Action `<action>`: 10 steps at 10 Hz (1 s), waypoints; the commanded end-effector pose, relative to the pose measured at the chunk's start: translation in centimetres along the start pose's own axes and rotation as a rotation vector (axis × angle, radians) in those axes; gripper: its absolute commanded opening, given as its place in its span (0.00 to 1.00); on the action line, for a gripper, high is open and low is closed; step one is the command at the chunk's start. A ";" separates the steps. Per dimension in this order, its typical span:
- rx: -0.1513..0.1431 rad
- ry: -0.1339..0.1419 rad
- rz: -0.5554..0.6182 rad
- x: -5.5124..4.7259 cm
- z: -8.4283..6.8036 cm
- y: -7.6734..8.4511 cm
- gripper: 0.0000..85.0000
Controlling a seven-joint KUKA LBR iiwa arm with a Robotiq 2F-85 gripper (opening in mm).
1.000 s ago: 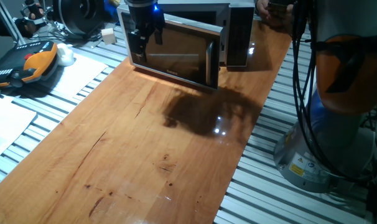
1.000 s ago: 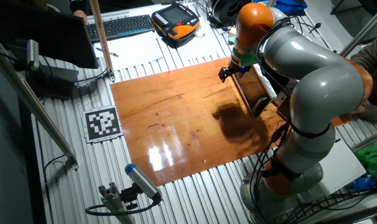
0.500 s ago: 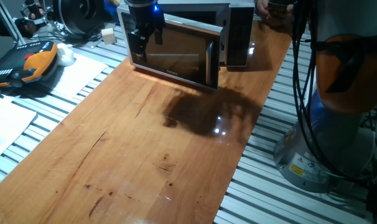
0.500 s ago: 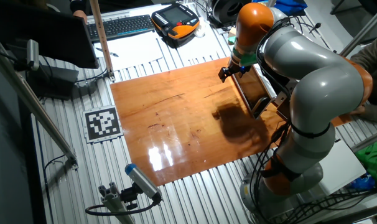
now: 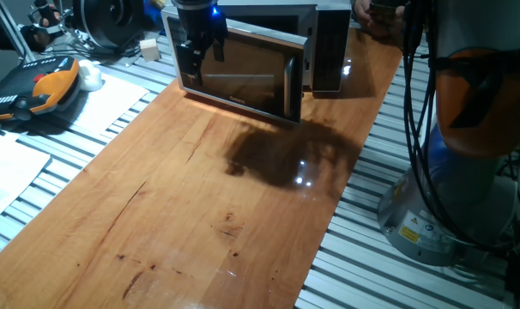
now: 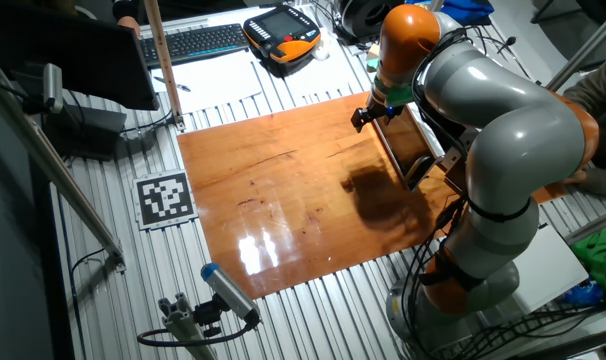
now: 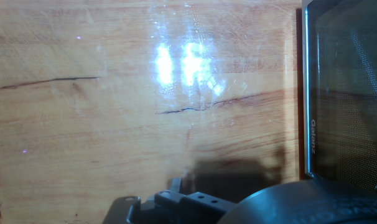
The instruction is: Close the microwave door
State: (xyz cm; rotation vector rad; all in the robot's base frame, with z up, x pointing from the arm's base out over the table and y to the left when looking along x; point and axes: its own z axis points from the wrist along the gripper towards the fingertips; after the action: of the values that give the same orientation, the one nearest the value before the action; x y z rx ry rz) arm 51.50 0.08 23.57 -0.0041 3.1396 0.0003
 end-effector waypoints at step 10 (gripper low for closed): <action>0.135 0.081 -0.129 0.0 0.0 0.0 0.00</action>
State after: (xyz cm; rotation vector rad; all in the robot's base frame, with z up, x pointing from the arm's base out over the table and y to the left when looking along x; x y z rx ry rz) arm 51.49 0.07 23.58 -0.2118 3.2064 -0.2168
